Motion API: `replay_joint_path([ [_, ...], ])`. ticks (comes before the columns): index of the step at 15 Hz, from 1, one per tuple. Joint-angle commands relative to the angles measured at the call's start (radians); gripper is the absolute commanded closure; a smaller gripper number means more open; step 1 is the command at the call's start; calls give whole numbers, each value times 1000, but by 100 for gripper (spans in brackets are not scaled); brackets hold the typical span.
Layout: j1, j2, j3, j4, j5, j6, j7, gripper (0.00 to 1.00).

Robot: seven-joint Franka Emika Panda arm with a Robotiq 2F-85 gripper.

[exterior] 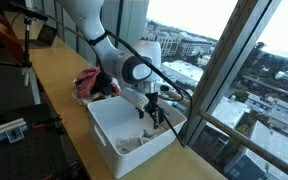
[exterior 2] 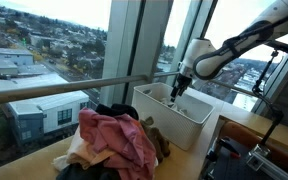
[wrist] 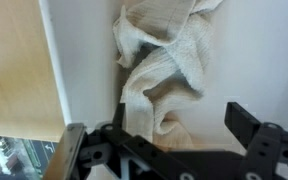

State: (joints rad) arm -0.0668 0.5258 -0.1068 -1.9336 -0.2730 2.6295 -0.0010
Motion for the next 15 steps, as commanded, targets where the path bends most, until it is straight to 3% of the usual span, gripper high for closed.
replay_joint_path([
  [1, 5, 129, -6, 94, 19, 26, -13, 0],
  [9, 16, 273, -24, 154, 20, 16, -4, 0],
  [10, 15, 273, -18, 147, 26, 14, -5, 25],
  [11, 14, 268, -11, 141, 31, 9, -9, 28],
  [15, -7, 202, 56, 95, 102, -35, -36, 57],
])
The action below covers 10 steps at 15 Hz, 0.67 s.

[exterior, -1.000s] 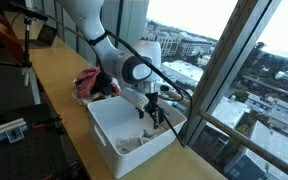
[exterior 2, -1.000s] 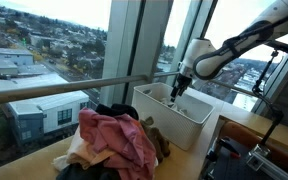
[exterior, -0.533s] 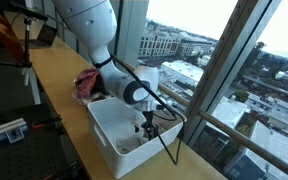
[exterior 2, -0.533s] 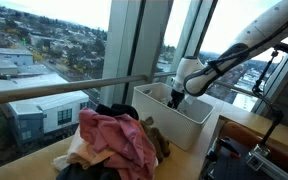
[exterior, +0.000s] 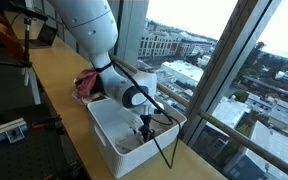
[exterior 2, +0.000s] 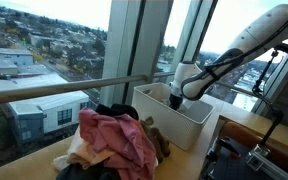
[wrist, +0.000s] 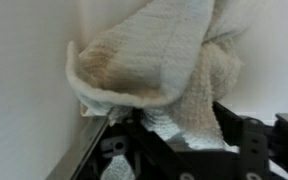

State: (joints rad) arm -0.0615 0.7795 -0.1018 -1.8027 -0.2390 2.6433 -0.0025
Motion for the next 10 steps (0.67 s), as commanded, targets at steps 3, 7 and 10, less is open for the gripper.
replay_joint_path([
  [3, -24, -116, 102, -69, 149, -102, -52, 80],
  [7, -6, -279, 130, -126, 213, -158, -40, 100],
  [10, 19, -393, 136, -140, 211, -126, -38, 96],
])
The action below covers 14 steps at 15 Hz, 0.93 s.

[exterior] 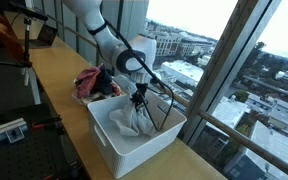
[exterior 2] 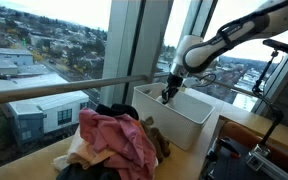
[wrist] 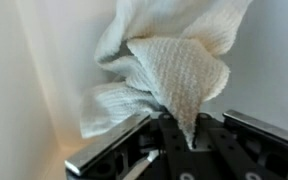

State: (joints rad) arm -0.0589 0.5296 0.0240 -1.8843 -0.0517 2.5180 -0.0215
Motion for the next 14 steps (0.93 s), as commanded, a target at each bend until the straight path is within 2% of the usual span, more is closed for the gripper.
replay_joint_path([
  [1, 23, -185, 16, -63, 23, 4, -25, 97],
  [5, 86, -337, 59, -70, 12, -3, -53, 97],
  [8, 162, -418, 97, -55, -29, -27, -46, 97],
  [11, 247, -466, 153, -22, -58, -91, -3, 97],
  [14, 326, -460, 216, 8, -94, -183, 88, 97],
])
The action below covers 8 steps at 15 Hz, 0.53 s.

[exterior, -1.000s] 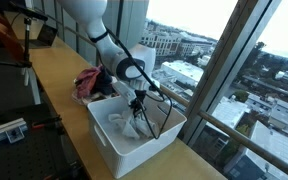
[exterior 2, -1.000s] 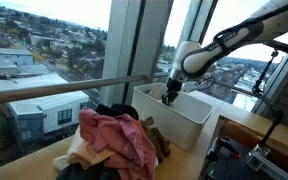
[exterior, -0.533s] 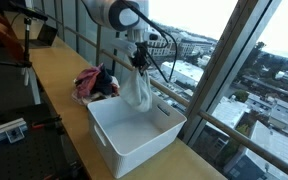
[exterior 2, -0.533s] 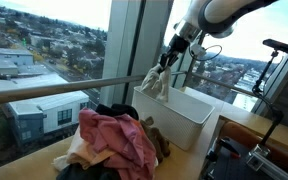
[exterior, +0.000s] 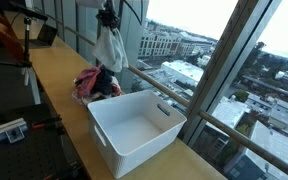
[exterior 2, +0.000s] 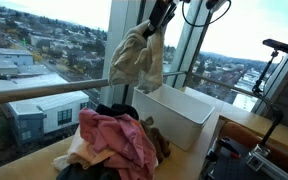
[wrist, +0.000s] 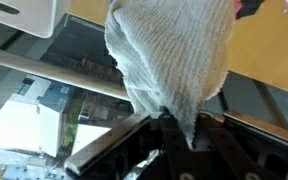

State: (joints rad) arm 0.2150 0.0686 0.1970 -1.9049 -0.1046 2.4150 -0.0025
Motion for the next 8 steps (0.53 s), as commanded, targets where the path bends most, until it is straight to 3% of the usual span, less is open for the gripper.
replay_joint_path([
  [1, 66, 19, 54, 25, -59, -90, 92, 97],
  [8, 92, 112, 54, 22, -82, -129, 123, 97],
])
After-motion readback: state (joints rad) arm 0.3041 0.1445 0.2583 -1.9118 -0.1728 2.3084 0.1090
